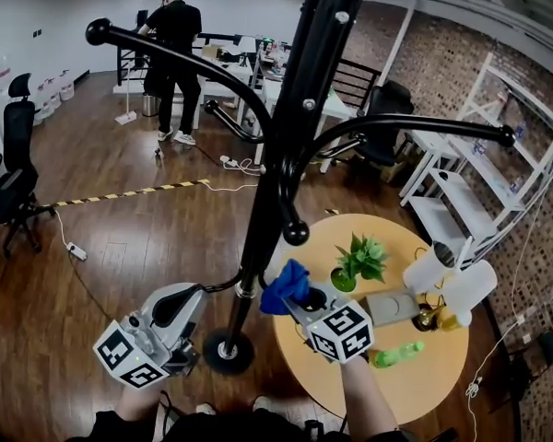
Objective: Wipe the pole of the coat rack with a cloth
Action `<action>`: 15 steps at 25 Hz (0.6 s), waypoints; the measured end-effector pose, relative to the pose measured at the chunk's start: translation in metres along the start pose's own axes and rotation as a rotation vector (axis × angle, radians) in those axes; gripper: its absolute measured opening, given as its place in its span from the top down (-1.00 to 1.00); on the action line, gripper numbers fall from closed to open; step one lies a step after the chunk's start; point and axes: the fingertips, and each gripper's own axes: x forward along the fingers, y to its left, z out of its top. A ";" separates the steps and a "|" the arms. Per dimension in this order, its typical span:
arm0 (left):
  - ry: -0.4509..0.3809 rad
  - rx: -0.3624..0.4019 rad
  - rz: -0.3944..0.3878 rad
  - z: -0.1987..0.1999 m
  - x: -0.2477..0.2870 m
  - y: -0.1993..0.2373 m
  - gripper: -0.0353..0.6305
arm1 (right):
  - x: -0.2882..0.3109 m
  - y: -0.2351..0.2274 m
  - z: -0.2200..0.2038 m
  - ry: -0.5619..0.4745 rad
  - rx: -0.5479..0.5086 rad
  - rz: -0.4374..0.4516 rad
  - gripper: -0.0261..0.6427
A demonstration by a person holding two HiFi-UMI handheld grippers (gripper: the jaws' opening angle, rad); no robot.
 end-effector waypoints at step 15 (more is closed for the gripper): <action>0.079 0.109 0.184 0.012 0.001 0.011 0.88 | -0.014 0.004 0.086 -0.444 0.055 0.060 0.67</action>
